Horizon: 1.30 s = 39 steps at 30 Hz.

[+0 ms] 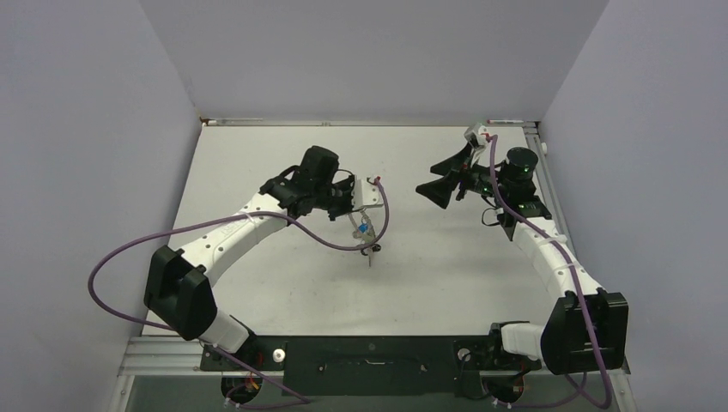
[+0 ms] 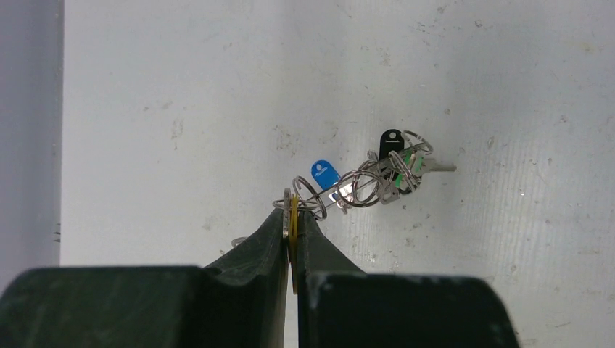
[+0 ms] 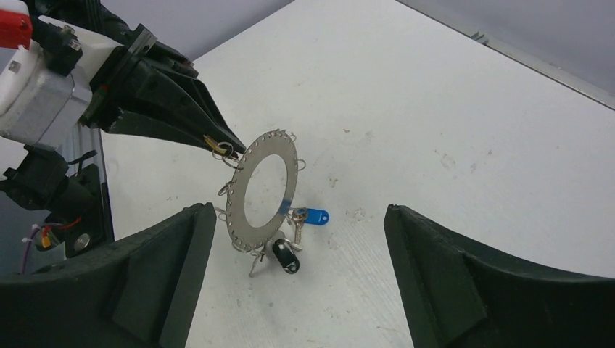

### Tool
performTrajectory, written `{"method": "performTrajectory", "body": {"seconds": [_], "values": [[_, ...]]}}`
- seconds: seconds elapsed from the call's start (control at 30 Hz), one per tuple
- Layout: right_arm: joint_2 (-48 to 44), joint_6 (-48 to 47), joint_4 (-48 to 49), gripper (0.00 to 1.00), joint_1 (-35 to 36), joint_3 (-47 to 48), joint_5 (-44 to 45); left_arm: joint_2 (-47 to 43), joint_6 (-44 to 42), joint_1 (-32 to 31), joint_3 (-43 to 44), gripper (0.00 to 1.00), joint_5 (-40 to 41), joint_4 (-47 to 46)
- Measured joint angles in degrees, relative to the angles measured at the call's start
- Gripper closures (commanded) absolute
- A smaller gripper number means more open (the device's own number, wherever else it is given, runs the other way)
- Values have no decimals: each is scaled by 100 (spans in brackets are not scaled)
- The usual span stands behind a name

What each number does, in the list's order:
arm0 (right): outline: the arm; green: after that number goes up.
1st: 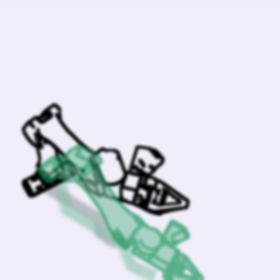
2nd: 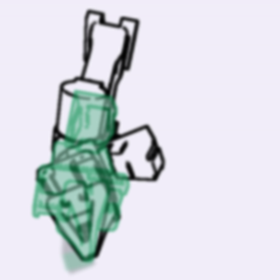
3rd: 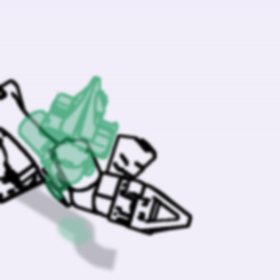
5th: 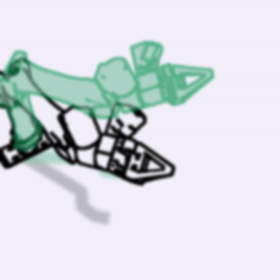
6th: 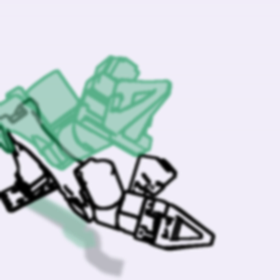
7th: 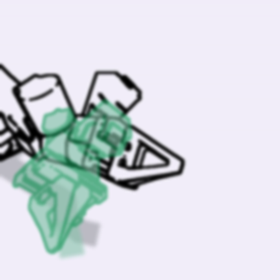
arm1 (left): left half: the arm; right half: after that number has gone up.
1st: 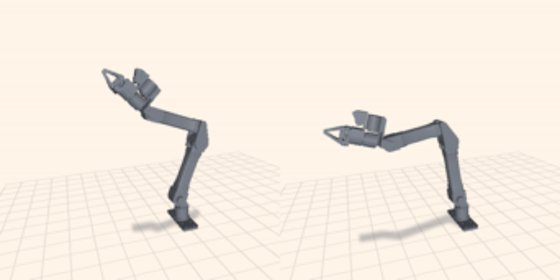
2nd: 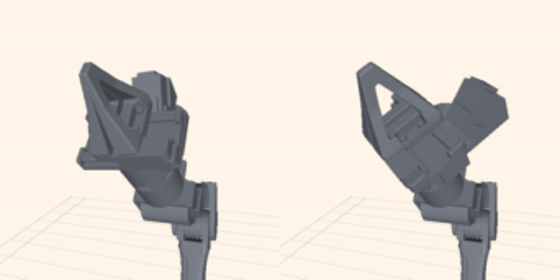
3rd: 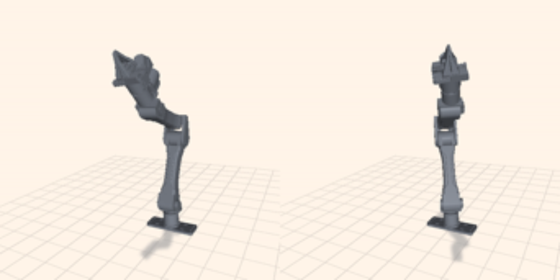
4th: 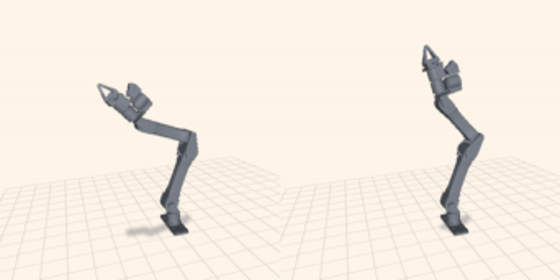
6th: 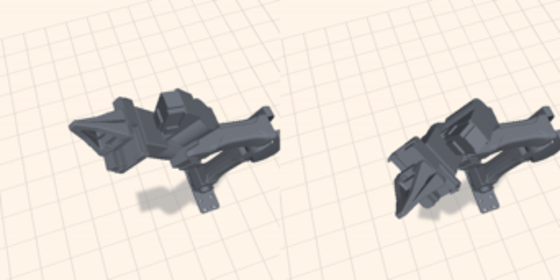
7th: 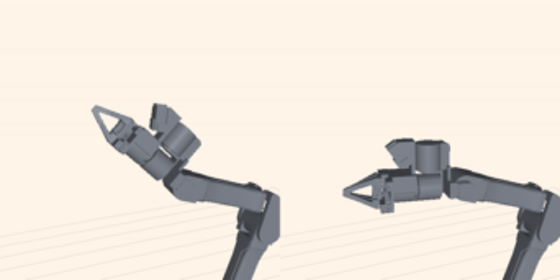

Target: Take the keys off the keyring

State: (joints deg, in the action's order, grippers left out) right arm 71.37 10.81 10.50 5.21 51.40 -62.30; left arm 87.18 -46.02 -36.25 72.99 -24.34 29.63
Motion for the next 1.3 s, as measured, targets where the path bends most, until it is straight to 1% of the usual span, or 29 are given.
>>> {"method": "performTrajectory", "body": {"seconds": [0.2,0.3,0.37,0.43,0.57,0.67,0.83,1.0,1.2,1.3], "values": [[140,-33,118,8,-4,83,-387,-188,-496,-13,2,100,-162,13],[140,-98,164,5,-2,92,-540,-229,-737,-57,37,100,-173,72],[138,-131,192,3,15,92,-614,-229,-841,-85,131,100,-175,129],[136,-166,219,3,57,92,-647,-229,-874,-103,293,100,-186,184],[111,-431,170,9,275,105,-656,-249,-896,-122,573,100,-190,179],[70,-791,-70,12,531,175,-654,-372,-1023,-120,605,100,-199,146],[28,-1169,-223,25,688,299,-682,-566,-1482,-122,610,100,-280,142],[31,-1456,-243,42,809,459,-697,-638,-1821,-122,616,100,-352,15],[131,-1694,-247,45,1154,778,-754,-658,-2203,-151,649,100,-404,-42],[273,-1770,-240,50,1239,955,-782,-658,-2291,-160,688,100,-426,-122]]}}
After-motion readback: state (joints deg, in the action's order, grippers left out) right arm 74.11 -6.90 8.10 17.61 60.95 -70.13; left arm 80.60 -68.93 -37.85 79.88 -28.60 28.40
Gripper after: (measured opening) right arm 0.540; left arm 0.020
